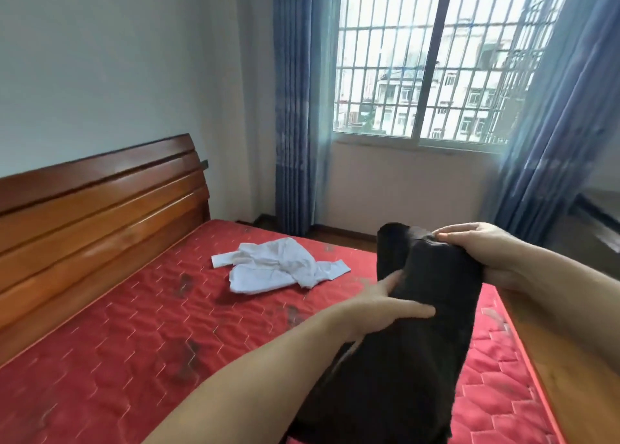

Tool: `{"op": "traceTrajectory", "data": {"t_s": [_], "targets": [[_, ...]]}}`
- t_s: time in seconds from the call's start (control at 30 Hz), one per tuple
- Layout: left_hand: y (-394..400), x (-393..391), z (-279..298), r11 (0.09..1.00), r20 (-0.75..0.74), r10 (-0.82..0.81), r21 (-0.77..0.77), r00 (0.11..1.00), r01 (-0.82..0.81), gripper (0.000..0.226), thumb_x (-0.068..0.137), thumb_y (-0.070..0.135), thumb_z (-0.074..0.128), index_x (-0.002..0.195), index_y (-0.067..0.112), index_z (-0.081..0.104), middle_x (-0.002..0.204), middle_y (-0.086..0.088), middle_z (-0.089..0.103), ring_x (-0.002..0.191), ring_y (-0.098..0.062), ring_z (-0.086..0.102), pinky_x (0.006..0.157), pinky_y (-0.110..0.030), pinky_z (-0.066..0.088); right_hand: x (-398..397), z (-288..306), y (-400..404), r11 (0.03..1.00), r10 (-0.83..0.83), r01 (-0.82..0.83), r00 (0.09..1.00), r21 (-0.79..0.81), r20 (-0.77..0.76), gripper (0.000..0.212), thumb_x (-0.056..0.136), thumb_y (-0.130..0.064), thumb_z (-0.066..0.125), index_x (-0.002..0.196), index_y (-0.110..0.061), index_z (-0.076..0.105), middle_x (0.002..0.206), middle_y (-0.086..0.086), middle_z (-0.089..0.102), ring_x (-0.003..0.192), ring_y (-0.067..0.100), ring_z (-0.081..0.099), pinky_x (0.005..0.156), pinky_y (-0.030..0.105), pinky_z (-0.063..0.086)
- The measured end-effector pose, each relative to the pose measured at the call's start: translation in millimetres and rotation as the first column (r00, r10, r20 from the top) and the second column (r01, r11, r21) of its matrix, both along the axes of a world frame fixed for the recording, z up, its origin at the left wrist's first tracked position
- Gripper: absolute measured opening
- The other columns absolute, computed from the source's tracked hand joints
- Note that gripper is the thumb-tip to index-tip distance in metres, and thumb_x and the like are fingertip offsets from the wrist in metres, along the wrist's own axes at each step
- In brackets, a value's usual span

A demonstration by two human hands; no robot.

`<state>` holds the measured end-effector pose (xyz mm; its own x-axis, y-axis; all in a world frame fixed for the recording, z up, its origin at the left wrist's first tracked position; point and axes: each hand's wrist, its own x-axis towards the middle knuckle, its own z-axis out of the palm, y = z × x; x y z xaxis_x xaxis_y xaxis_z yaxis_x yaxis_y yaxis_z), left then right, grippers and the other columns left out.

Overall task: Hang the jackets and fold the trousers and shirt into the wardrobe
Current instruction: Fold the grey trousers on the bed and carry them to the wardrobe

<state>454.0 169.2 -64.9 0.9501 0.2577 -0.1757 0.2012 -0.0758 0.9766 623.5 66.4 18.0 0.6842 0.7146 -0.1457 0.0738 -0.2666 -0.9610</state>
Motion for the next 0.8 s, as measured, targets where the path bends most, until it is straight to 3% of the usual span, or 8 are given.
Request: {"op": "traceTrajectory", "data": {"t_s": [0.1,0.17,0.23,0.33,0.43,0.53,0.63,0.8], "targets": [[12.0,9.5,-4.1,0.919,0.050,0.025,-0.395,0.998,-0.003,0.060,0.077,0.064,0.065,0.130,0.037,0.054,0.121,0.005,0.066,0.115,-0.018,0.060,0.105,-0.040,0.045,10.6,17.5,8.2,0.998,0.023,-0.026,0.998,0.055,0.054,0.016,0.089,-0.008,0.064,0.079,-0.011,0.077,0.073,0.008,0.074,0.056,0.013,0.069,0.048,0.025,0.055],[20.7,14.0,-9.1,0.841,0.020,0.085,-0.538,0.996,-0.061,0.045,0.081,0.062,0.060,0.115,0.032,0.064,0.098,0.006,0.072,0.098,-0.019,0.064,0.091,-0.042,0.052,16.9,31.5,10.4,0.993,0.101,-0.106,0.992,0.053,0.075,0.014,0.086,-0.012,0.068,0.078,-0.016,0.079,0.078,0.007,0.075,0.062,0.012,0.070,0.052,0.023,0.055],[25.5,18.3,-18.2,0.881,-0.020,0.117,-0.459,0.993,-0.113,0.044,0.074,0.044,0.066,0.116,0.033,0.059,0.095,0.009,0.066,0.089,-0.016,0.059,0.083,-0.043,0.050,19.9,42.3,9.9,0.973,0.226,-0.227,0.973,0.029,0.039,0.011,0.078,-0.017,0.072,0.085,-0.014,0.079,0.083,0.007,0.076,0.069,0.013,0.072,0.056,0.024,0.056],[25.6,29.3,-18.3,0.946,0.053,0.127,-0.307,0.991,-0.105,0.083,0.057,0.028,0.069,0.130,0.051,0.036,0.116,0.026,0.052,0.102,0.000,0.048,0.097,-0.043,0.033,28.7,52.1,5.9,0.923,0.385,-0.385,0.922,0.016,-0.037,0.020,0.074,-0.019,0.070,0.091,-0.010,0.075,0.085,0.008,0.074,0.071,0.015,0.071,0.058,0.026,0.056],[20.7,47.5,-6.0,0.952,0.231,0.260,-0.222,0.938,-0.209,0.110,0.058,0.024,0.081,0.148,0.041,0.020,0.136,0.016,0.048,0.115,-0.002,0.051,0.096,-0.029,0.042,40.9,60.0,-8.4,0.875,0.482,-0.484,0.875,-0.031,-0.053,0.019,0.077,-0.023,0.069,0.090,-0.009,0.073,0.083,0.009,0.071,0.071,0.015,0.069,0.058,0.027,0.056],[6.1,62.0,11.9,0.972,0.253,0.213,-0.148,0.944,-0.180,0.068,0.065,0.021,0.084,0.127,0.024,0.057,0.119,0.004,0.070,0.107,-0.010,0.067,0.080,-0.020,0.055,62.4,66.5,-34.6,0.887,0.460,-0.459,0.888,-0.054,-0.004,0.027,0.070,-0.033,0.074,0.085,-0.010,0.074,0.082,0.010,0.070,0.068,0.015,0.068,0.058,0.027,0.057],[-23.0,78.3,31.2,0.976,0.226,0.219,-0.057,0.949,-0.212,0.027,0.074,0.025,0.083,0.098,0.025,0.072,0.099,0.007,0.076,0.091,-0.006,0.071,0.071,-0.016,0.055,92.8,69.0,-67.1,0.952,0.305,-0.284,0.922,-0.117,0.239,0.038,0.062,-0.048,0.077,0.081,-0.016,0.078,0.079,0.007,0.074,0.065,0.012,0.067,0.056,0.025,0.054],[-78.5,120.8,72.3,0.915,0.311,0.404,-0.125,0.860,-0.384,0.017,0.081,0.022,0.079,0.094,0.013,0.076,0.093,-0.001,0.077,0.088,-0.017,0.074,0.072,-0.024,0.058,147.8,55.9,-114.3,0.997,-0.079,0.066,0.797,0.044,0.598,0.045,0.076,-0.062,0.067,0.088,-0.019,0.071,0.091,0.001,0.069,0.085,0.018,0.062,0.072,0.032,0.048]]}}
